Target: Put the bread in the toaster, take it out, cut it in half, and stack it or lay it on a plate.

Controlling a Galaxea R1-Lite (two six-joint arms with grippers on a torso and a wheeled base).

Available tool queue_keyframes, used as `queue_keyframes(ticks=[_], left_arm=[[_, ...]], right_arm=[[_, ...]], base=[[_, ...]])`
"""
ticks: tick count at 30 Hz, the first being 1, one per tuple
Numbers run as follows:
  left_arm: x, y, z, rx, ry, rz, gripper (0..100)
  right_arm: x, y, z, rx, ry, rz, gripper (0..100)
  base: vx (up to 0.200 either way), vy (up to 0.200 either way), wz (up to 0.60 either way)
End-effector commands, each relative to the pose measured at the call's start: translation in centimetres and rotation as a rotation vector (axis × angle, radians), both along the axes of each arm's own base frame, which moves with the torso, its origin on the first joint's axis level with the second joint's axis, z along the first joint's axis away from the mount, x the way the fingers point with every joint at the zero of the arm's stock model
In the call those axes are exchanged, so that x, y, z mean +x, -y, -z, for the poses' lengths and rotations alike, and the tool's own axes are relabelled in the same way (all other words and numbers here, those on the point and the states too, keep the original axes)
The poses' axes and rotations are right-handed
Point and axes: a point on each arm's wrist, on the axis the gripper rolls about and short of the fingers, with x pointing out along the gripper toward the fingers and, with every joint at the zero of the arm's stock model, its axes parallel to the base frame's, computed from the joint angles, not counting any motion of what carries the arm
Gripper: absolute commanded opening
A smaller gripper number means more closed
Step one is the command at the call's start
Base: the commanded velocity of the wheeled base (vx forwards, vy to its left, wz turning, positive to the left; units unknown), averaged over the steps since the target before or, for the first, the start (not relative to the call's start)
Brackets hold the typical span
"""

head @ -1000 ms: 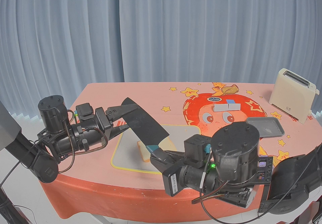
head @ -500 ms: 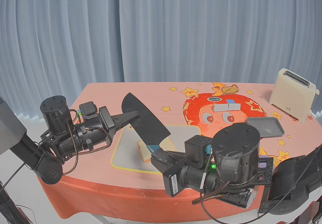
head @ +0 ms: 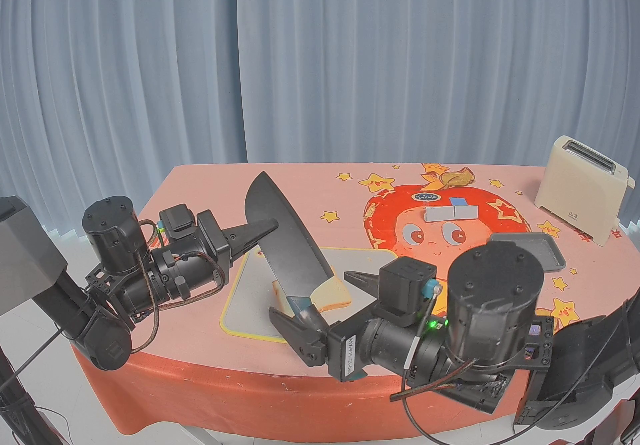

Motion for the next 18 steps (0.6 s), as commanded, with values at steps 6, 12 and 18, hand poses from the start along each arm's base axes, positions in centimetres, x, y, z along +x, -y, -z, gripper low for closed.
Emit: queue_keyframes(ticks=[6,12,18], left_arm=[[0.1,0.0,-0.4,-0.009,0.012,-0.004,0],[0.8,0.3,-1.0,-0.047,0.012,-0.085,0],[0.5,1.0,-1.4,-0.063,0.016,-0.113,0]], right_arm=[[0.5,1.3,-1.3,0.007,0.059,0.043,100],[1.7,2.2,-4.5,0.020,0.175,0.126,100],[1.1,3.6,-7.9,0.134,0.165,0.074,100]], base=[[0.000,0.000,0.00],[0.000,0.000,0.00],[0.000,0.000,0.00]])
